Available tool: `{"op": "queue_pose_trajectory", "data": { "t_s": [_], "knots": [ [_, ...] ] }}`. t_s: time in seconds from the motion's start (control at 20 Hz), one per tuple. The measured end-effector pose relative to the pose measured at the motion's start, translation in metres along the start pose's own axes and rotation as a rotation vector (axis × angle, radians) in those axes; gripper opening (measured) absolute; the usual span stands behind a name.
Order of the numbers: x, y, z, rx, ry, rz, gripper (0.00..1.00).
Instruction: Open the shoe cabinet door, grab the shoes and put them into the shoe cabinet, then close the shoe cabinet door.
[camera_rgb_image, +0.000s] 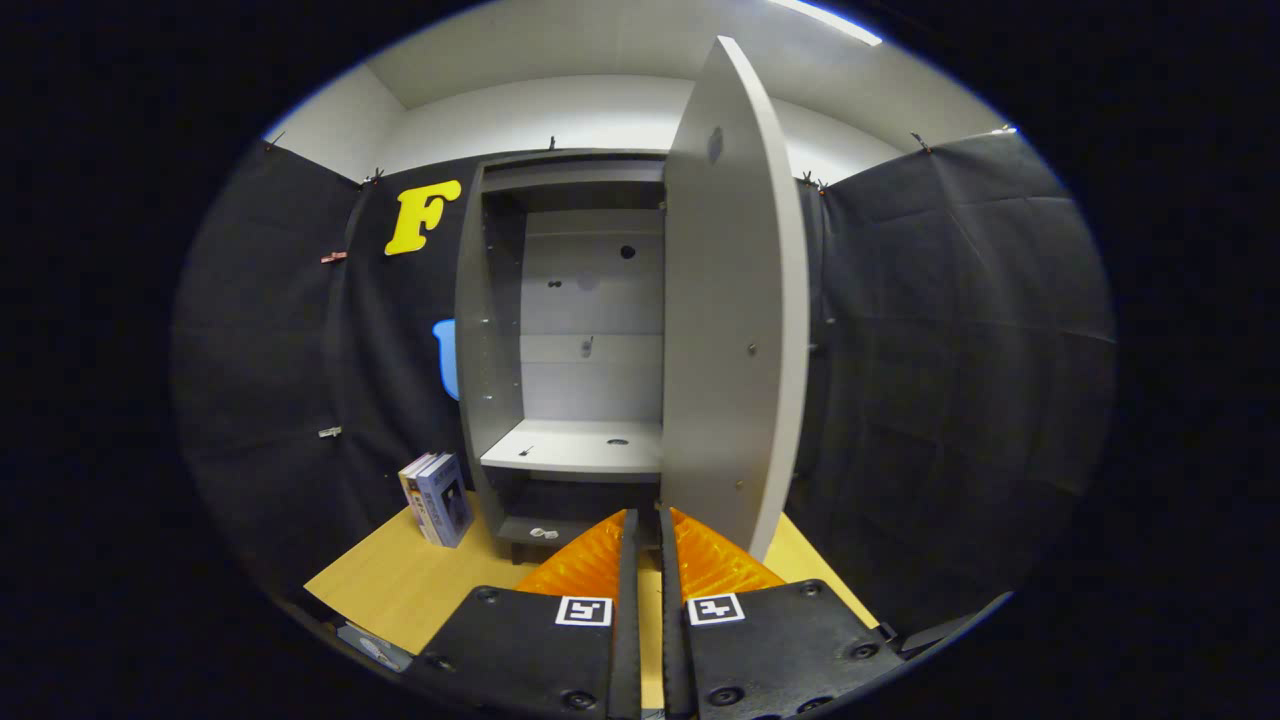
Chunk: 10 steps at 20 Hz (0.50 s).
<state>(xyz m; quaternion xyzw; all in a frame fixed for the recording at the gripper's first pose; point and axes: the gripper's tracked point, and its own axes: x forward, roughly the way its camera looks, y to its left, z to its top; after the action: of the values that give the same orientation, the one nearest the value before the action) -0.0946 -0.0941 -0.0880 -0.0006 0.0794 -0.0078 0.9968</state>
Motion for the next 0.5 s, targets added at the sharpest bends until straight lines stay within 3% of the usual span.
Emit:
{"op": "queue_pose_trajectory", "data": {
  "t_s": [0.3, 0.5],
  "knots": [
    [0.021, 0.06, -0.092, 0.011, 0.121, 0.075, 0.13],
    [0.039, 0.097, -0.147, -0.01, 0.165, 0.083, 0.13]
  ]
}}
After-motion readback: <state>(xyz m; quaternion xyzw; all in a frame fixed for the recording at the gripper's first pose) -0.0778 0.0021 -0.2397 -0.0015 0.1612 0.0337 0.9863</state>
